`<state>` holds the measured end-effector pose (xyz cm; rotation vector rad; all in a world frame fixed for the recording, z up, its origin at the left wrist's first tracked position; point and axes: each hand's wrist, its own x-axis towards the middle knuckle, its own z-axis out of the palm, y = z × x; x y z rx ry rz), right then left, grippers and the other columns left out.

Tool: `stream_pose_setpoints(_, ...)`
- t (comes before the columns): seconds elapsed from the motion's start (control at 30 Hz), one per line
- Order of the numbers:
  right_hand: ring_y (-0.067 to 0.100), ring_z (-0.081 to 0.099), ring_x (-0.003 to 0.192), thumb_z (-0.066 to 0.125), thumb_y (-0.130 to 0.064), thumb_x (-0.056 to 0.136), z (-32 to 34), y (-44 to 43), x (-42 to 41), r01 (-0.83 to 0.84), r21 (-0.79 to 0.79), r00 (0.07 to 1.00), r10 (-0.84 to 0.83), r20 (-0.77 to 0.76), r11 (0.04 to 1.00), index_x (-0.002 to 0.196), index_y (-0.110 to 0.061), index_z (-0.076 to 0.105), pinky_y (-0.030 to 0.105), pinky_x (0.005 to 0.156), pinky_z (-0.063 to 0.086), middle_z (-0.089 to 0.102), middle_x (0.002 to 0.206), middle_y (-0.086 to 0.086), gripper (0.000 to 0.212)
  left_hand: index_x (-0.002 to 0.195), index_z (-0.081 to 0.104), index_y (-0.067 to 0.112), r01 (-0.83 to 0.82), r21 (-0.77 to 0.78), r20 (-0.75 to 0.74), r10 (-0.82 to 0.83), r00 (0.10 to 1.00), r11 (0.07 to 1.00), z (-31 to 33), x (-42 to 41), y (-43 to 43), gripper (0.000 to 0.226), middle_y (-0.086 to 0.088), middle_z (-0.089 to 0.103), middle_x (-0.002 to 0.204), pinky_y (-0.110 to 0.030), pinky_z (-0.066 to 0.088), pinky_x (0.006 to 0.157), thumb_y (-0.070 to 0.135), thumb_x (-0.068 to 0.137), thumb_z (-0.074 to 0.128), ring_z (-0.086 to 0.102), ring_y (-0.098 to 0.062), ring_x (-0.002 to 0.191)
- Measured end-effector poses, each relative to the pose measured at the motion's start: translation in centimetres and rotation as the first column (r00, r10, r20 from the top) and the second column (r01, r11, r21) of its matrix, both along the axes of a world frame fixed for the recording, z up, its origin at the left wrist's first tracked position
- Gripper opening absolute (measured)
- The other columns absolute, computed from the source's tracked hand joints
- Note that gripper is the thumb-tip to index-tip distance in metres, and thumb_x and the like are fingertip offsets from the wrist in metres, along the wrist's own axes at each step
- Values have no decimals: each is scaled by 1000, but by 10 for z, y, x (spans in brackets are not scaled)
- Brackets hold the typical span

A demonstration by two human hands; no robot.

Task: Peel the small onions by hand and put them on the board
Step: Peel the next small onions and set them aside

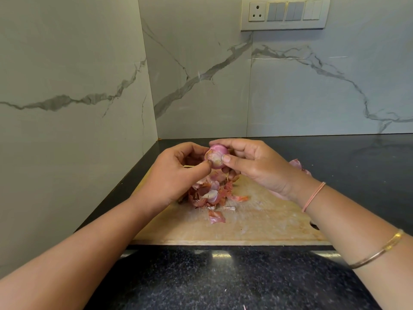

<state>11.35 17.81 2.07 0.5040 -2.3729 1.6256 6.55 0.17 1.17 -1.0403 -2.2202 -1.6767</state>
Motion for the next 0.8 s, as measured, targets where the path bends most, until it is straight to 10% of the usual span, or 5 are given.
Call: stream_pose_setpoints(0.8, 30, 69, 78, 64, -13, 89, -10, -13, -7, 150, 95, 979, -134, -155, 984, 103, -35, 61, 44, 80, 57, 69, 103, 3, 27, 103, 73, 19, -258, -150, -247, 217, 944, 954, -6, 3, 7, 21, 2, 73, 74, -39, 56, 66, 15, 85, 64, 67, -16, 67)
